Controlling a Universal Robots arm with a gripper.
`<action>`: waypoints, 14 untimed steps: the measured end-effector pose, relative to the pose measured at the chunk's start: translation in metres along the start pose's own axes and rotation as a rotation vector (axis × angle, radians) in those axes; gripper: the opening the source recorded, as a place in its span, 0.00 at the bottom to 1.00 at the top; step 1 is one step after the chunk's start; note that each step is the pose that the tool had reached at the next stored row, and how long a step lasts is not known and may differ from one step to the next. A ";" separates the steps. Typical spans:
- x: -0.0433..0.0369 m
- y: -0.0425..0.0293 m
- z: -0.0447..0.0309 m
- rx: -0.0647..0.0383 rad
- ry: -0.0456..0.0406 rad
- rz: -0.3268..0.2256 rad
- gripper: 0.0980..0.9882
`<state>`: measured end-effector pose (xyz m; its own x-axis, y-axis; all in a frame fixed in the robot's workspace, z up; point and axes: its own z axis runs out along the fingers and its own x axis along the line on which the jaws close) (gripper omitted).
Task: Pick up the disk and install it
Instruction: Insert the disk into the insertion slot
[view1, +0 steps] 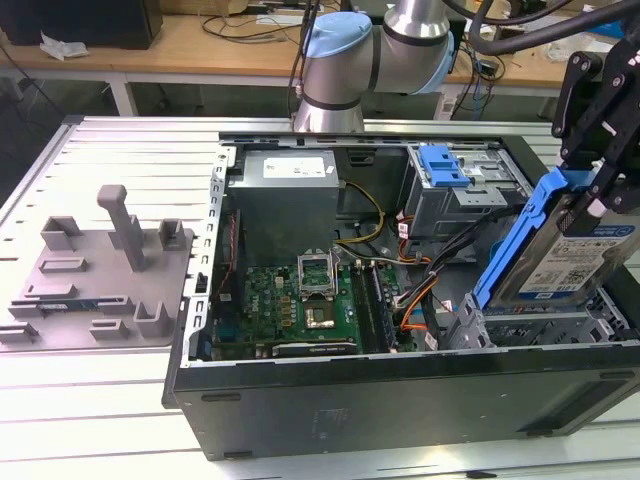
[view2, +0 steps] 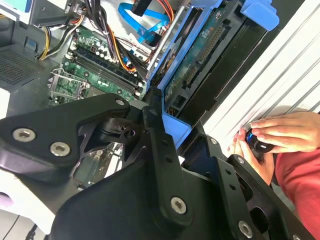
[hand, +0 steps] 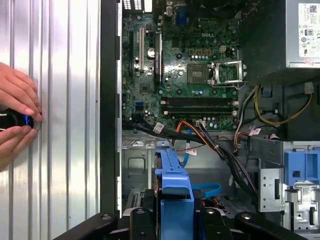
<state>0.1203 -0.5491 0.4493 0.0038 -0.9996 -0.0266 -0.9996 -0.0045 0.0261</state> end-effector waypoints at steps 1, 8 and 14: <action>0.0000 0.0000 0.0007 0.000 -0.0001 0.000 0.30; 0.0002 -0.0002 0.0072 0.000 -0.0003 0.001 0.30; 0.0004 -0.0004 0.0144 0.000 -0.0002 0.001 0.30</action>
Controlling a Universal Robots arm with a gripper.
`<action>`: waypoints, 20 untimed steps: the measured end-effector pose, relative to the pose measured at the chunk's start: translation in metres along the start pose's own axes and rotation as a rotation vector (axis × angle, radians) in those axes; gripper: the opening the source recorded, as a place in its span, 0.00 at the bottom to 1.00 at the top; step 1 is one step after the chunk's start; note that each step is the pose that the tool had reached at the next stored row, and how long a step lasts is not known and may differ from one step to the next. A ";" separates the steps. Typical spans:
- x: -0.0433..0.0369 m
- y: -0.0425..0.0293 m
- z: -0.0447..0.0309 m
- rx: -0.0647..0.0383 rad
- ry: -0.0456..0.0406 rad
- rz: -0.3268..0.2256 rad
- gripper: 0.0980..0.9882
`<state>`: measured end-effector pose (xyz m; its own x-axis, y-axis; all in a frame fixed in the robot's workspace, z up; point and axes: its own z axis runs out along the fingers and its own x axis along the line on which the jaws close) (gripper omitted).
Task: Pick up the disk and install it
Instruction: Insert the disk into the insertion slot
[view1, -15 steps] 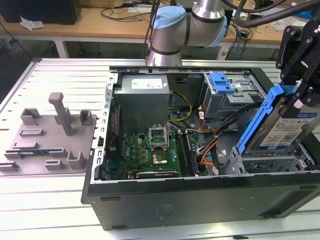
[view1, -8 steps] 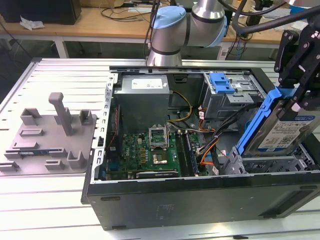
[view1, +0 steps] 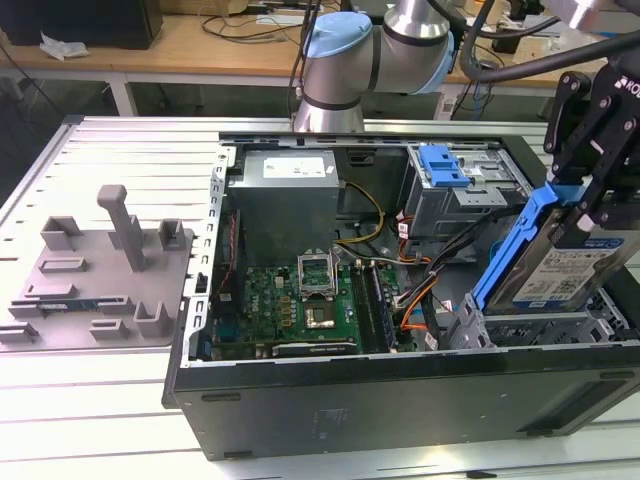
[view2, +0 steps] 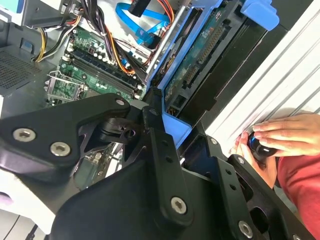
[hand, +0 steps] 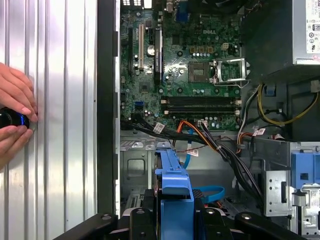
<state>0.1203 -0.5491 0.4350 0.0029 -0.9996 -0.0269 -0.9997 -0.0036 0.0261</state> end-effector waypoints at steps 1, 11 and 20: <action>0.0000 0.0000 0.0008 0.000 0.0000 0.000 0.30; 0.0004 -0.0001 0.0136 0.000 0.0000 0.000 0.30; 0.0007 -0.0002 0.0276 0.000 0.0000 0.000 0.30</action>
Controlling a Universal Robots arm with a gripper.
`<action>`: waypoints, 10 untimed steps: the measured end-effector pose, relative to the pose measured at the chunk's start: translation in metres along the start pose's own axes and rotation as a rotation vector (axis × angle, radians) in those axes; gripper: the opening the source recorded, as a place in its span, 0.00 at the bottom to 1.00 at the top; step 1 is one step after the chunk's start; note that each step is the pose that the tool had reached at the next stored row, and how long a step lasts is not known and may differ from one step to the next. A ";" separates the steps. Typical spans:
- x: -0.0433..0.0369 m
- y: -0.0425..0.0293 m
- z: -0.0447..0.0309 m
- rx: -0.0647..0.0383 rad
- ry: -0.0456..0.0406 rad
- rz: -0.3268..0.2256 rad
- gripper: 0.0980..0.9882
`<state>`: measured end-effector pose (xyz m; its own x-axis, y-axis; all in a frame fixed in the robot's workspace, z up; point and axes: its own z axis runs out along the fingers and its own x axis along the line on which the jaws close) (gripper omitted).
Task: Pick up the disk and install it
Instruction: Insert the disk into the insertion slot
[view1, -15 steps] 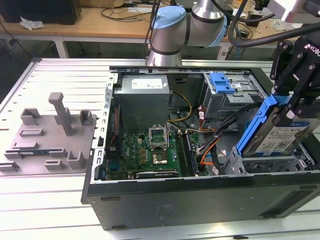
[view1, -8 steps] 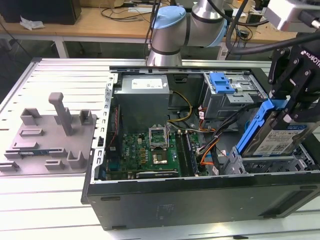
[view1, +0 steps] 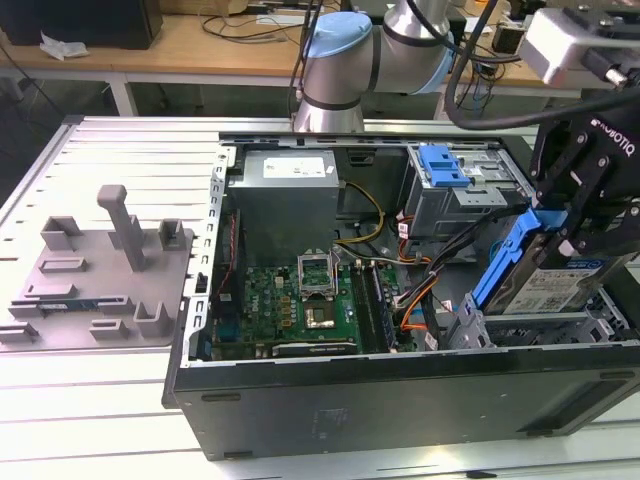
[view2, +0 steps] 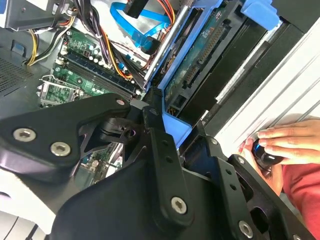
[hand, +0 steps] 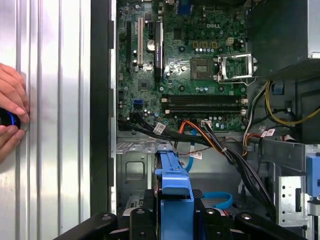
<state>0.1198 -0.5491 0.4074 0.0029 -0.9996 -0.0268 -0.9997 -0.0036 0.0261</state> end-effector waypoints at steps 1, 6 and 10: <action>0.0000 0.0000 0.0016 0.000 0.0000 0.000 0.30; 0.0002 0.0001 0.0088 0.000 -0.0005 0.000 0.30; 0.0004 0.0002 0.0121 0.000 0.0000 0.000 0.45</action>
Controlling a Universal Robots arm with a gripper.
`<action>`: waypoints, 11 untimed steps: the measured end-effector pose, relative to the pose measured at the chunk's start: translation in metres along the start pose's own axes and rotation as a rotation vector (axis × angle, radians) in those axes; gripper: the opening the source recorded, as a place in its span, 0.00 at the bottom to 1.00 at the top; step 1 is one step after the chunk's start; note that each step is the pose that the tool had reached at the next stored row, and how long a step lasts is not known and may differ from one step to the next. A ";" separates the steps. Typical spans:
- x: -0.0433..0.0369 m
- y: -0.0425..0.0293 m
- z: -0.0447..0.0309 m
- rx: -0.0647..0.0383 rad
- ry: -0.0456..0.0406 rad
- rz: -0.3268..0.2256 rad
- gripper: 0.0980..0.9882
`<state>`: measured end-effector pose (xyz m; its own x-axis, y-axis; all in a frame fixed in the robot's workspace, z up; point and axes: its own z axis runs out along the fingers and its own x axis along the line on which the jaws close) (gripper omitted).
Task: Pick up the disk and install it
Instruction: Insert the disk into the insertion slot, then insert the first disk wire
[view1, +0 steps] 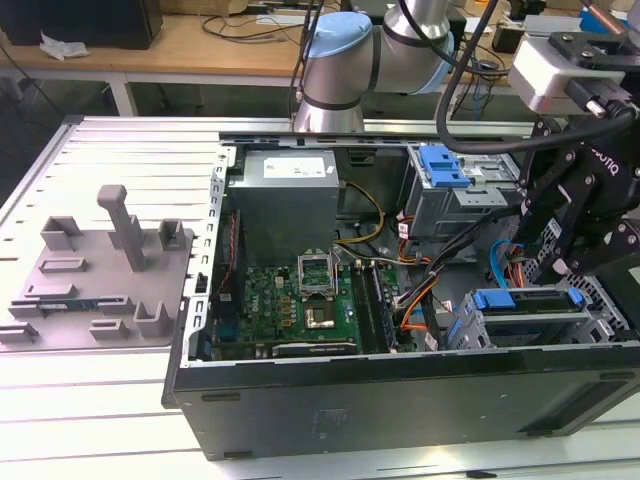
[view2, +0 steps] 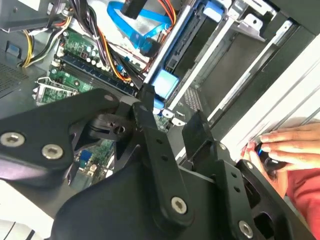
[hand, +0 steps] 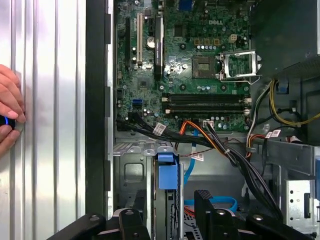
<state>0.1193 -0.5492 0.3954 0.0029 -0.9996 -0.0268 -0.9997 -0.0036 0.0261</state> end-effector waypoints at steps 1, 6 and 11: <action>0.0000 0.0000 0.0000 0.000 0.0000 0.000 0.45; 0.0000 0.0000 0.0002 0.000 0.0000 0.000 0.45; 0.0000 0.0000 0.0004 0.000 0.0000 0.000 0.45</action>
<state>0.1193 -0.5491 0.3949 0.0029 -0.9996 -0.0268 -0.9997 -0.0036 0.0261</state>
